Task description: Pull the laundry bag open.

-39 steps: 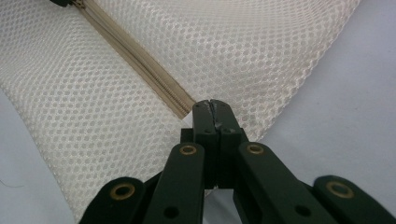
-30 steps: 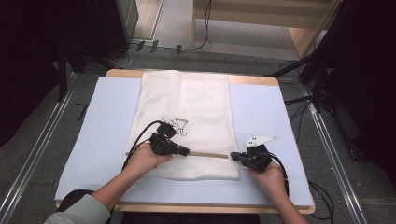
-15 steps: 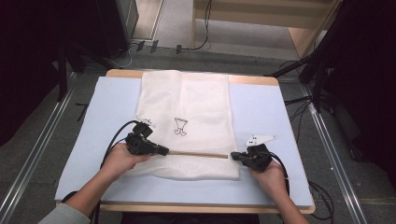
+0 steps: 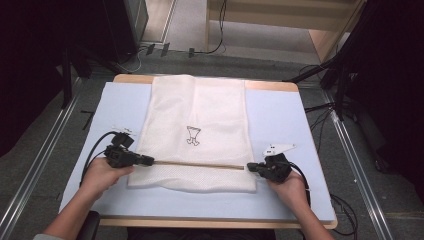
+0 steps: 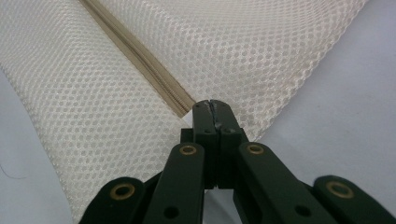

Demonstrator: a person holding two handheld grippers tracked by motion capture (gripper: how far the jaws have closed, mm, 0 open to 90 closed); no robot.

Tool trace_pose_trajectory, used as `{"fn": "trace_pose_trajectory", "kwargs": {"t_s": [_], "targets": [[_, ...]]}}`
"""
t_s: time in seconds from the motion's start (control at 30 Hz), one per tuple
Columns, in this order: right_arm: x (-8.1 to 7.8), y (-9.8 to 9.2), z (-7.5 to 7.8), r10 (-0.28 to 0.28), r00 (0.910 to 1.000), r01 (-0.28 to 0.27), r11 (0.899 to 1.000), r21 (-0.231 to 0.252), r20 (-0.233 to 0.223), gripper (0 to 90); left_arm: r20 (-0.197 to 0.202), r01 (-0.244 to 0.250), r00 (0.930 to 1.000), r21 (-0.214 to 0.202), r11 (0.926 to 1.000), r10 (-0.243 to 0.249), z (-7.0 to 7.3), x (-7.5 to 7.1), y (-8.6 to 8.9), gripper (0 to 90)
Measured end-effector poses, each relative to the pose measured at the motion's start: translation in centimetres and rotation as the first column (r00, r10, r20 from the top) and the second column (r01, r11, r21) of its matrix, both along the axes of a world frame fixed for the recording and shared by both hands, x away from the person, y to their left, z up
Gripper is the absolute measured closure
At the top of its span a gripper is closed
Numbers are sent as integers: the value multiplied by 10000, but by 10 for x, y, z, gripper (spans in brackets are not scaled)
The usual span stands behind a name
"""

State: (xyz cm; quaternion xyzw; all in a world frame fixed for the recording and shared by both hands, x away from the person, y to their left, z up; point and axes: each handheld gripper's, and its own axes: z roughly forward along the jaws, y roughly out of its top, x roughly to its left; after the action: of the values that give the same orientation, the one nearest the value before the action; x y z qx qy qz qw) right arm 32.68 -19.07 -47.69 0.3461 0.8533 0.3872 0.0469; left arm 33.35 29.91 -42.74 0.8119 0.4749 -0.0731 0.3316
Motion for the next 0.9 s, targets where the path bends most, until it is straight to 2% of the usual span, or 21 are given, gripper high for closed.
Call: {"fn": "trace_pose_trajectory", "kwargs": {"t_s": [0.03, 0.07, 0.13, 0.27, 0.3, 0.37, 0.43, 0.47, 0.5, 0.53, 0.67, 0.77, 0.83, 0.9], "targets": [[0, 0, 0, 14, 10000, -14, 10000, 8, 9, 900, -89, -98, 9999, -345, 9994, 95, 0, -1, 7, 889], [1, 0, 0, 24, 10000, -24, 10000, 13, -2, 900, 21, -301, 9995, -288, 9991, 302, 1, -3, 12, 889], [1, 0, 0, 69, 10000, -70, 10000, -11, -26, 900, 7, -306, 9995, -195, 9993, 306, 1, -6, 16, 889], [1, 1, 1, 99, 9999, -99, 9999, -109, -26, 900, 44, -668, 9978, 29, 9978, 668, 0, -7, 23, 889], [2, 1, 1, 103, 9999, -103, 9999, -87, -44, 900, 74, -745, 9972, 258, 9969, 743, 0, -7, 26, 889], [2, 1, 1, 98, 9999, -99, 9999, -44, -98, 900, 172, -962, 9953, 384, 9946, 956, 1, -9, 30, 889], [3, 0, 1, 126, 9998, -126, 9999, -56, -127, 900, 449, -1303, 9910, 1044, 9860, 1262, 2, -11, 38, 889], [3, 0, 1, 155, 9998, -155, 9999, -35, -134, 900, 300, -1360, 9905, 680, 9884, 1342, 1, -11, 44, 889], [3, 0, 1, 146, 9998, -146, 9999, 1, -146, 900, 246, -1543, 9878, 384, 9873, 1535, 1, -12, 50, 888], [3, 0, 1, 154, 9998, -154, 9999, 5, -150, 900, 209, -1516, 9883, 221, 9882, 1512, 1, -12, 51, 888], [5, 0, 2, 102, 9995, -102, 9999, 2, -295, 900, 370, -1299, 9910, 347, 9909, 1286, 0, -11, 47, 883], [7, 1, 4, 92, 9984, -98, 9999, -102, -557, 900, 539, -1146, 9920, -25, 9934, 1145, 2, -12, 48, 869], [9, 1, 6, 71, 9975, -65, 9999, 86, -705, 846, 634, -1085, 9918, -405, 9933, 1110, 2, -12, 50, 827], [10, 0, 10, 33, 9985, -24, 9998, 176, -548, 834, 768, -1100, 9905, -591, 9922, 1144, 3, -12, 51, 798]]}}
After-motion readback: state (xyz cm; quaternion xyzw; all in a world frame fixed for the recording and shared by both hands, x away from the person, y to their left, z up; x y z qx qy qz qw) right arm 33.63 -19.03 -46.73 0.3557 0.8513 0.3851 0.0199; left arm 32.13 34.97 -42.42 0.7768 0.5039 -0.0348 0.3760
